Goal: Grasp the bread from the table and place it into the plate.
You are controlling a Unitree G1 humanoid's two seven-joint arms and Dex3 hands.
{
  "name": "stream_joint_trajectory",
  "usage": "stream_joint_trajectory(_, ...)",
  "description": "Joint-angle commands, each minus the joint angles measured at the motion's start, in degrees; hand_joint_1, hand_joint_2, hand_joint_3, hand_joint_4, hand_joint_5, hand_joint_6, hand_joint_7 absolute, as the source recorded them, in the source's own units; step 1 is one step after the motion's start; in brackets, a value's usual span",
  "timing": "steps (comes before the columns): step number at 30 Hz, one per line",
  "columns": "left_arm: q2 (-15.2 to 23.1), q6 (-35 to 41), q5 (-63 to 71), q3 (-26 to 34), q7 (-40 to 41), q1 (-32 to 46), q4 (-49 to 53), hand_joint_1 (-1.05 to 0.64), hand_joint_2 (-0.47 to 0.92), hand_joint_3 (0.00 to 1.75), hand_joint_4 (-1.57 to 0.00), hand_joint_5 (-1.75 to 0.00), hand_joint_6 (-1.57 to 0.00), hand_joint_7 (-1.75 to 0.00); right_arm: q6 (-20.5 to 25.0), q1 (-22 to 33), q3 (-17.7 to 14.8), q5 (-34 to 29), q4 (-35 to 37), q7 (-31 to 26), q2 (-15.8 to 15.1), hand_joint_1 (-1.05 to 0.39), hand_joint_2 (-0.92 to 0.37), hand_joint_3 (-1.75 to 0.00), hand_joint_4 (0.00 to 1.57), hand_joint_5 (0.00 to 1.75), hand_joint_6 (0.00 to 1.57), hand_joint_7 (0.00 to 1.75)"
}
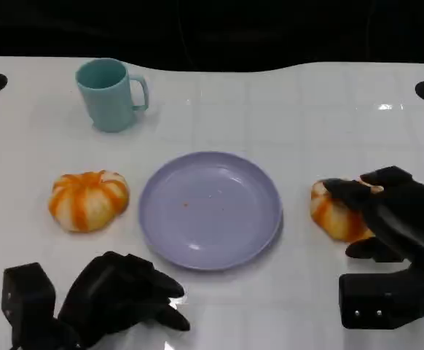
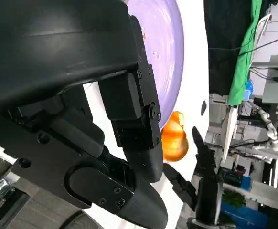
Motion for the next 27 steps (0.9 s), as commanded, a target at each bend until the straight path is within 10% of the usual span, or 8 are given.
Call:
stream_joint_trajectory(1, 0.8, -0.1, 0.1, 0.1, 0.1, 0.6, -0.9, -1.05, 0.77, 0.0, -1.57, -0.24, -1.57, -0.03, -0.3, -2.7, 1.3, 1.4, 4.9, -2.0, 0.5, -0.38, -0.86, -0.01, 0.47, 0.3, 0.48, 0.03)
stream_joint_trajectory(7, 0.8, 0.1, -0.2, 0.1, -0.1, 0.9, -1.2, -1.05, 0.76, 0.0, -1.57, -0.24, -1.57, -0.03, -2.6, -4.9, 3.1, 1.7, 11.1, -8.8, 0.9, -0.21, -0.85, 0.0, 0.8, 0.46, 0.68, 0.08)
stream_joint_trajectory(10, 0.8, 0.1, -0.1, 0.1, 0.0, 1.2, -1.5, -1.05, 0.76, 0.0, -1.57, -0.24, -1.57, -0.03, -4.0, -5.6, 3.9, 1.6, 13.2, -12.4, 0.7, -0.15, -0.86, 0.0, 0.67, 1.28, 0.8, 0.05)
stream_joint_trajectory(12, 0.8, 0.1, 0.0, 0.0, 0.1, 1.2, -1.6, -1.05, 0.77, 0.0, -1.57, -0.23, -1.57, -0.02, -4.8, -6.1, 4.5, 1.6, 14.4, -14.2, 0.6, -0.11, -0.87, -0.01, 0.66, 1.5, 0.87, 0.06)
stream_joint_trajectory(18, 0.9, 0.7, 0.0, -0.1, 0.2, 1.6, -2.3, -1.05, 0.77, 0.0, -1.57, -0.23, -1.57, -0.02, -10.9, -7.0, 4.8, 2.5, 17.8, -23.0, 0.5, -0.12, -0.92, -0.08, 0.97, 1.28, 1.16, 0.11)
stream_joint_trajectory(19, 0.9, 0.9, -0.1, -0.1, 0.2, 1.6, -2.5, -1.05, 0.76, 0.0, -1.57, -0.23, -1.57, -0.02, -12.4, -7.1, 4.7, 2.6, 18.3, -25.0, 0.5, -0.1, -0.85, -0.27, 0.99, 1.38, 1.27, 0.25)
stream_joint_trajectory(23, 0.9, 1.3, -0.1, -0.1, 0.2, 1.8, -2.9, -1.05, 0.76, 0.0, -1.57, -0.23, -1.57, -0.02, -15.4, -7.9, 4.7, 2.7, 19.8, -31.2, 0.9, -0.05, -0.42, -1.06, 0.94, 1.72, 0.89, 1.52)
stream_joint_trajectory(27, 0.9, 0.9, 0.2, -0.2, 0.3, 1.7, -2.8, -1.05, 0.77, 0.0, -1.57, -0.23, -1.57, -0.03, -16.0, -8.3, 4.3, 3.5, 18.7, -32.5, 1.2, -0.04, -0.32, -1.18, 0.95, 1.75, 0.77, 1.74)
